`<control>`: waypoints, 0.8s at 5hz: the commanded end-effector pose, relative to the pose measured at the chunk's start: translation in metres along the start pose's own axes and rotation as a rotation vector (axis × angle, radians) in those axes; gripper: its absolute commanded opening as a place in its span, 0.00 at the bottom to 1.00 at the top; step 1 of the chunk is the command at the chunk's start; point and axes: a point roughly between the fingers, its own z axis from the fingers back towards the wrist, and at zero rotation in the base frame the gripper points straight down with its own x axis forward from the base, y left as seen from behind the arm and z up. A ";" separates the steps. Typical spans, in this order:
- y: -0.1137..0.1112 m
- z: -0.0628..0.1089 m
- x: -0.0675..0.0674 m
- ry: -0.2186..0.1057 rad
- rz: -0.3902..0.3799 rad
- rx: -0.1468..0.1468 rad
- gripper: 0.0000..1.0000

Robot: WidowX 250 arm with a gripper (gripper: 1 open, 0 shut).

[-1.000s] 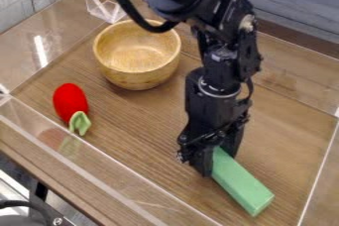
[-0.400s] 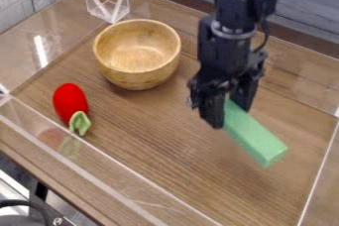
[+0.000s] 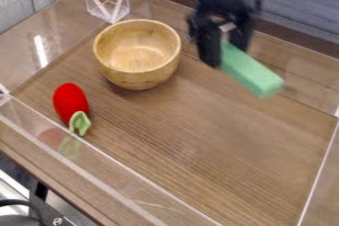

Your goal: Put the green block in the brown bowl

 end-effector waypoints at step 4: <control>0.003 0.050 0.093 -0.060 0.158 -0.098 0.00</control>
